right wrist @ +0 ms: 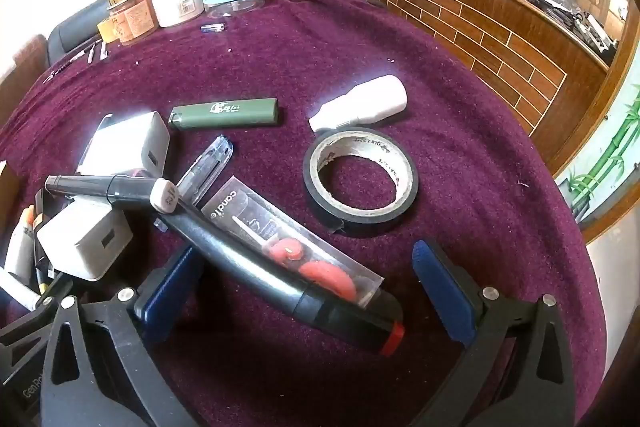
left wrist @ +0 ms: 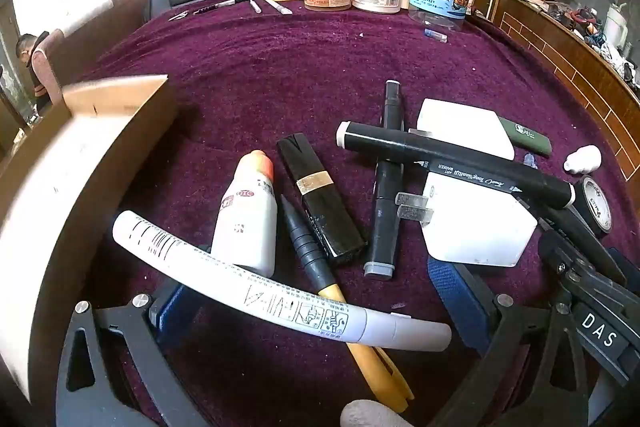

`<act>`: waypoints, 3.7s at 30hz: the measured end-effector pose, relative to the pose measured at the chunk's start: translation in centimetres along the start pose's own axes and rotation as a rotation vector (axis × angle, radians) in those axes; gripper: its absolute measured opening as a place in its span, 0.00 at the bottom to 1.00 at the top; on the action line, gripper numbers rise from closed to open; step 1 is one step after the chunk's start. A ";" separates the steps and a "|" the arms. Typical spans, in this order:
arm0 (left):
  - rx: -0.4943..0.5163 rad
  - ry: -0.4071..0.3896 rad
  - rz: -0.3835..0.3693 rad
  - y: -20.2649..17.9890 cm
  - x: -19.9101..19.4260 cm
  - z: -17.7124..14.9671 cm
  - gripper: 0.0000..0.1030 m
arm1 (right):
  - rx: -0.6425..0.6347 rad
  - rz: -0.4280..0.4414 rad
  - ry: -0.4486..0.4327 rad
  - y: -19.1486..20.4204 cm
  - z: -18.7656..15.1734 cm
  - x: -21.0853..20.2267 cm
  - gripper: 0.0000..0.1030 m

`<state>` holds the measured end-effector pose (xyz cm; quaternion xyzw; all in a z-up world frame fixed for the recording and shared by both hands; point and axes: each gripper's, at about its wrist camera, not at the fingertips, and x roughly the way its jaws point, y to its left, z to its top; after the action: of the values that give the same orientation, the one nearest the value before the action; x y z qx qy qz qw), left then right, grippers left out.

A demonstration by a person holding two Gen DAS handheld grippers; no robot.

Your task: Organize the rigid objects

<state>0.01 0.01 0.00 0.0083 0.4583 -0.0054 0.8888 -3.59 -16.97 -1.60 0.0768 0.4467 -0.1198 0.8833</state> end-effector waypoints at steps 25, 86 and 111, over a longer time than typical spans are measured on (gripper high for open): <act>0.001 -0.002 0.001 0.0 0.0 0.0 0.99 | 0.001 0.001 0.002 0.0 0.0 0.0 1.00; 0.045 -0.001 -0.038 0.5 -0.4 -0.5 0.99 | 0.012 -0.014 0.001 0.5 0.1 0.2 1.00; 0.116 0.052 -0.068 0.8 -2.6 -3.0 0.99 | -0.181 0.108 0.170 -0.3 -1.7 -1.7 1.00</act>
<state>-3.94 0.84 0.33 0.0443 0.4802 -0.0616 0.8739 -5.95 -16.63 -1.22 0.0308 0.5240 -0.0242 0.8508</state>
